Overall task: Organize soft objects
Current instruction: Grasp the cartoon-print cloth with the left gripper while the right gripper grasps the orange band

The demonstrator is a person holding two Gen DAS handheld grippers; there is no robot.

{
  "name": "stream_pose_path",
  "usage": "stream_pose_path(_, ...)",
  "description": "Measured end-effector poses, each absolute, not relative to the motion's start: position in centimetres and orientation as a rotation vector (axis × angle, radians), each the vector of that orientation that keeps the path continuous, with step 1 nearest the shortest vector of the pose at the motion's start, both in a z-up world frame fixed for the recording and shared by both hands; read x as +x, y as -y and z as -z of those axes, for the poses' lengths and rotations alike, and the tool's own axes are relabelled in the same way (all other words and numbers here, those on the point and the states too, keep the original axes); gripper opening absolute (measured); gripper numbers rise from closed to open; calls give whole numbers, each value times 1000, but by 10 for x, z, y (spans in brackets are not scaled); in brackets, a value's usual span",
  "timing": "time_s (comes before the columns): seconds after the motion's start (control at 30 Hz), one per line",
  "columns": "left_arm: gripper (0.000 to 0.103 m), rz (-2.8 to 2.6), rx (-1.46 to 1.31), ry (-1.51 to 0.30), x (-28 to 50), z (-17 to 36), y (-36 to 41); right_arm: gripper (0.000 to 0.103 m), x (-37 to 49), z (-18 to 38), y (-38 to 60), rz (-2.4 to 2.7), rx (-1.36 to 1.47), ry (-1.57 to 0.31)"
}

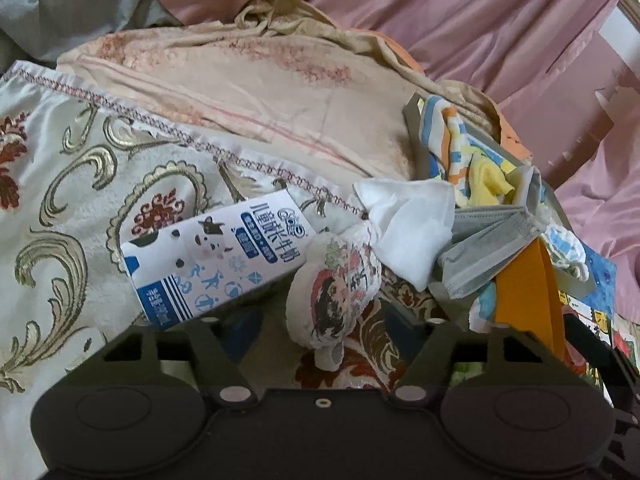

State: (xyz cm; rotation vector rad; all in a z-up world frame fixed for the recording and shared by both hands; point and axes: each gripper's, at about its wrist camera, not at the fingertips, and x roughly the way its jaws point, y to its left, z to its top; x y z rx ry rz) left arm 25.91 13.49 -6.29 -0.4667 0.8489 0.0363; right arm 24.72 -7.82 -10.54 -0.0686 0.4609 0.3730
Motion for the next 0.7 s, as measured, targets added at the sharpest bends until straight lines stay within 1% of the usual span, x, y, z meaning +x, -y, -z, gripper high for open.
stream_pose_path(0.07,51,-31,-455,-843,259,62,-134,81,249,107,76,-373,-75,-470)
stream_pose_path(0.1,49,-26,-450,-843,259,62,-133,79,250,108,75,-374,-72,-476)
stream_pose_path(0.13,45,-21,-444,-843,259,62,-132,73,250,109,75,-371,-73,-480)
stream_pose_path(0.17,41,-16,-436,-843,259,63,-130,71,251,110,74,-370,-74,-482)
stream_pose_path(0.2,40,-14,-422,-840,260,63,-129,68,251,110,74,-369,-71,-483)
stream_pose_path(0.23,36,-14,-408,-835,259,62,-128,67,253,111,75,-368,-66,-485)
stream_pose_path(0.27,31,-13,-396,-831,260,62,-126,62,253,111,75,-365,-59,-489)
stream_pose_path(0.3,29,-11,-391,-831,260,63,-126,60,254,112,75,-364,-52,-493)
stream_pose_path(0.37,26,-7,-392,-830,259,63,-125,47,256,115,76,-360,-37,-507)
stream_pose_path(0.43,24,0,-390,-820,258,61,-125,43,255,115,76,-357,-32,-507)
stream_pose_path(0.6,17,19,-350,-783,253,53,-118,26,251,114,76,-344,-31,-502)
stream_pose_path(0.7,14,18,-313,-767,248,45,-113,22,249,113,79,-336,-18,-509)
